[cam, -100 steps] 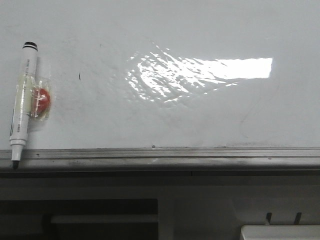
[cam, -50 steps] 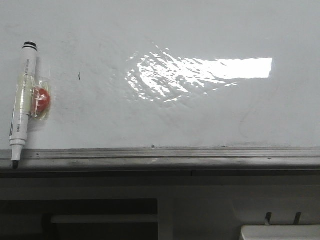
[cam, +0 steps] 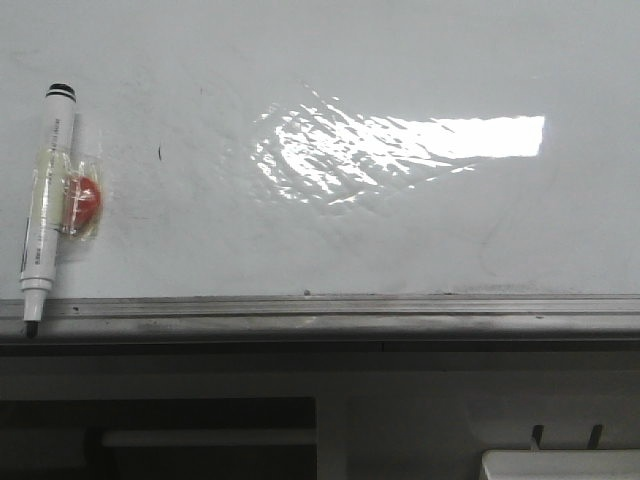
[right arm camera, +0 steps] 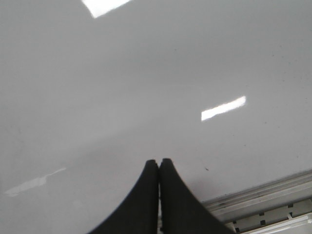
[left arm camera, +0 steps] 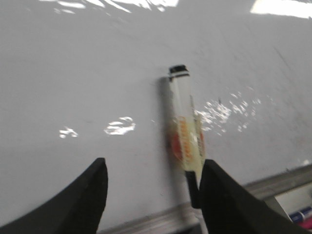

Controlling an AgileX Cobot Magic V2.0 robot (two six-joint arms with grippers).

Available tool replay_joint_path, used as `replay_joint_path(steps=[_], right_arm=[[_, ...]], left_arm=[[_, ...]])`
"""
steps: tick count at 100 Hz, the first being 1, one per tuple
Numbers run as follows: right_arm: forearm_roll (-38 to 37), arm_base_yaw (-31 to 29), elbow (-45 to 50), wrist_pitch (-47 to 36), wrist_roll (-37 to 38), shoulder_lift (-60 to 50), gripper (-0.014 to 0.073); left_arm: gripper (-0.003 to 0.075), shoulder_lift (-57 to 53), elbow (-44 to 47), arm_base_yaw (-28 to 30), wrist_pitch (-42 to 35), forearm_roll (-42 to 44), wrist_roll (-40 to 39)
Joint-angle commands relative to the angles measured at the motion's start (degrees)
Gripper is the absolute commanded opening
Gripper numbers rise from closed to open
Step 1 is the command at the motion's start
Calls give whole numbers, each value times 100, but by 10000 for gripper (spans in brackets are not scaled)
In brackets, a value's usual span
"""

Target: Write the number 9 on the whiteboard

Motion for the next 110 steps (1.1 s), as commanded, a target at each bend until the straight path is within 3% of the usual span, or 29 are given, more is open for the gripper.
replay_joint_path(steps=[1,41,80,92,99,110], right_arm=[[31,12,-179,-446,-19,95,-70],[31,12,-179,-457,-19,95,-70],[31,56,-115,-507,-19,95,-70],[19,406,-115,-496,-19,95,-70],[-16,858,-115,-441,-19,95,-70],[-22,1729,-115,-354,-49,95,-70]], left_arm=[[388,232,-149,-365,-543,-34,-45],[386,1418,-149,-1105,-1728,-338,-45],[386,2365,-149,-1123,-2381,-346,-49],[385,2561,-149,-1123,-2386,-365,-49],[348,2630,-149,-1123,-2374,-587,-49],[179,2644,-149,-1123,-2374,-621,-49]])
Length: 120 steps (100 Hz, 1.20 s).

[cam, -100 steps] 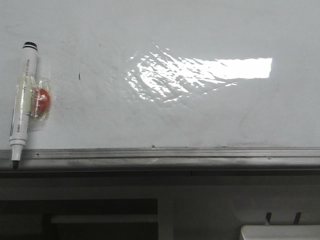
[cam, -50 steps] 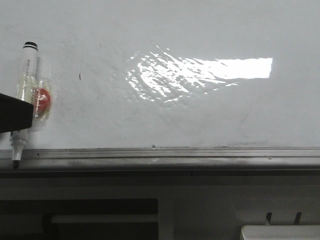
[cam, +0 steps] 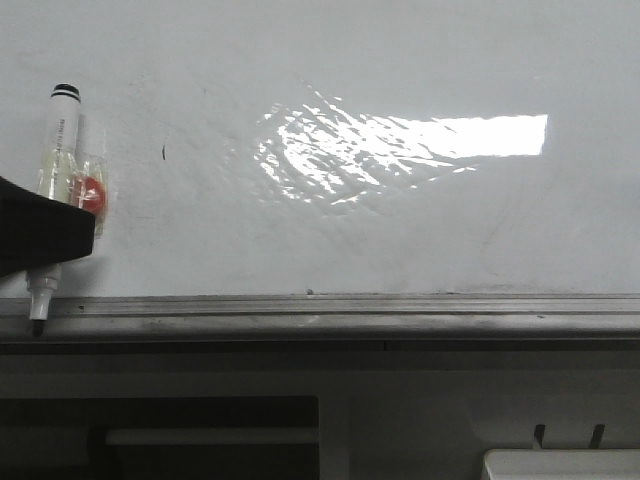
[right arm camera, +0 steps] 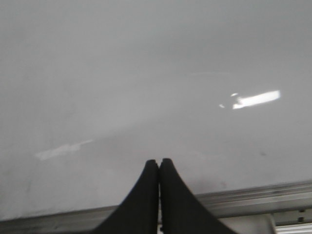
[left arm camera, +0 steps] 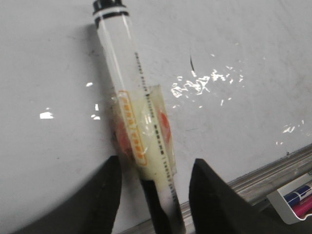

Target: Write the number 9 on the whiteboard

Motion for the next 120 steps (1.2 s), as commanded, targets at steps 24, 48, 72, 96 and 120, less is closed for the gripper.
replay_joint_path(steps=[24,48,72,96,120], right_arm=[[-179,1807,-530,-23,-759,636,-70],[-179,2864,-1497,-23,-870,1773,-64],[-179,4259,-2450,-254,-1575,2801,164],[-244,5228,-2917,-899,-1619,3638,327],[-171,5256,-3212,-1239,-1619,4118,327]], left_arm=[[-20,45,-128,-16,-218,-89,-49],[-20,-261,-259,-16,-182,887,-49],[-20,-699,-429,-16,-312,2951,-49],[-20,-800,-429,-16,-939,4474,-49],[-20,-788,-429,-16,-1412,5116,-49]])
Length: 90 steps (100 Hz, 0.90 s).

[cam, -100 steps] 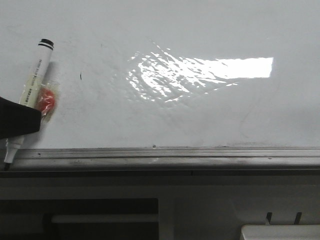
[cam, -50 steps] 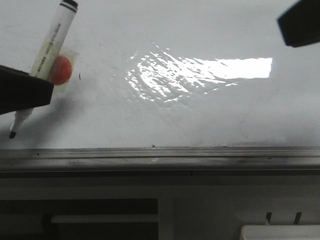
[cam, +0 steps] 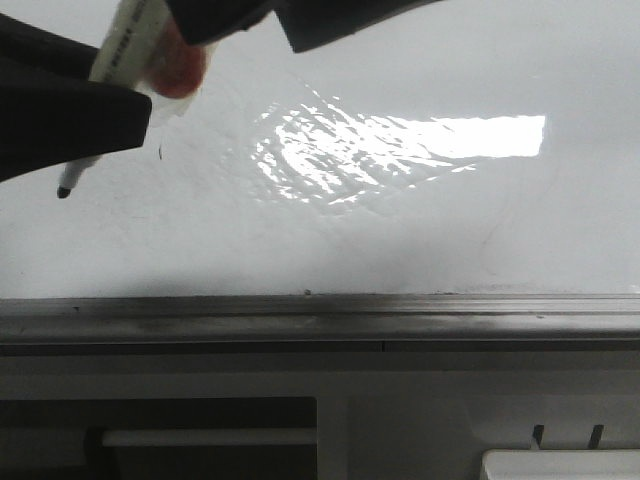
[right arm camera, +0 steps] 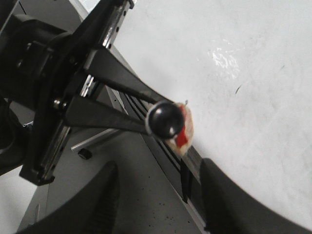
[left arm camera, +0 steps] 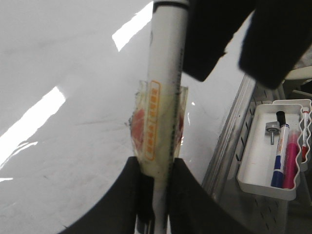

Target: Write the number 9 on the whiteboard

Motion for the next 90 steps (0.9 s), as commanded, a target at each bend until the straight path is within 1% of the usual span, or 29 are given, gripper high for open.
replay_joint_path(steps=[1,14,29,44,80,90], right_arm=[[13,20,-307,-499,-58,32,327],[21,20,-437,-488,-58,134,327],[128,20,-447,-492,-58,136,326],[170,20,-447,-492,-58,136,326],[328,20,-447,-300,-58,408,326],[328,20,-447,-300,-58,408,326]], left_arm=[[-20,-56,-187,-16,-510,13,-49],[-20,-46,-187,-16,-501,54,-49],[-20,-34,-187,-16,-271,71,-49],[-20,-21,-187,-16,-243,350,-49],[-20,-21,-187,-16,-211,362,-49],[-20,-21,-187,-16,-60,362,-49]])
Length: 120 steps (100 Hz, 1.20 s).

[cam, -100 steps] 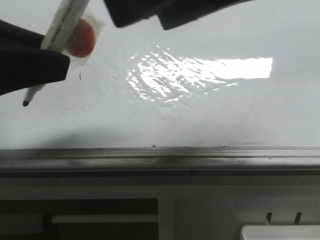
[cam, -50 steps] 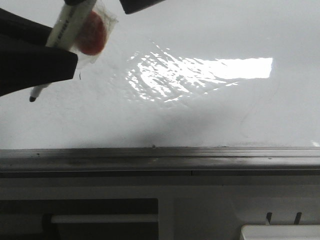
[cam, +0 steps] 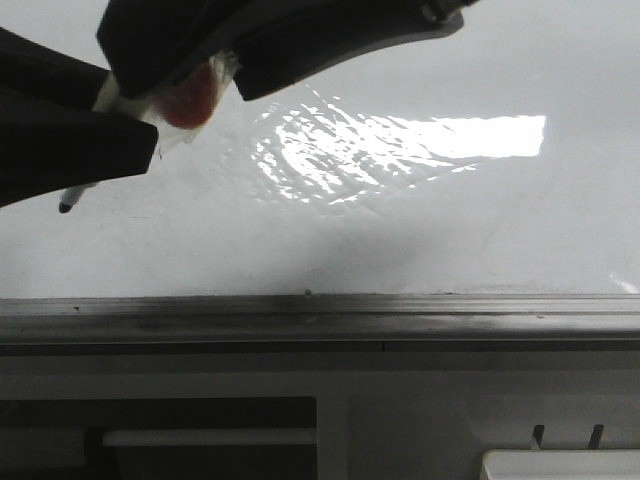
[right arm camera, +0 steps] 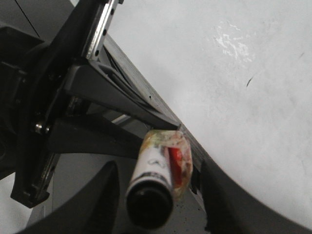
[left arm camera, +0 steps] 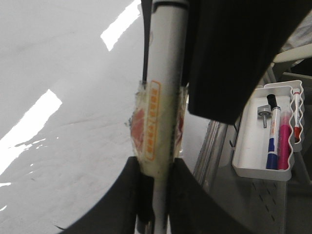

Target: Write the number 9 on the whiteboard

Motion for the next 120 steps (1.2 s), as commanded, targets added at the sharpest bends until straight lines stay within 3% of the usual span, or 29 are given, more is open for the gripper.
replay_joint_path(steps=[1,73,82,102,120], right_arm=[[33,20,-216,-353,-49,-92,326],[72,20,-216,-353,-39,-80,323],[72,20,-216,-341,-39,-80,249],[72,-133,-216,22,-39,-80,-74],[97,-144,-216,55,-39,-80,-76]], left_arm=[[-20,-21,-187,-16,-201,-111,-49],[-20,-21,-187,-16,196,116,-49],[-20,-21,-187,-16,196,116,-49],[-20,-21,-187,-16,176,116,-49],[-3,-21,-187,-16,163,100,-49]])
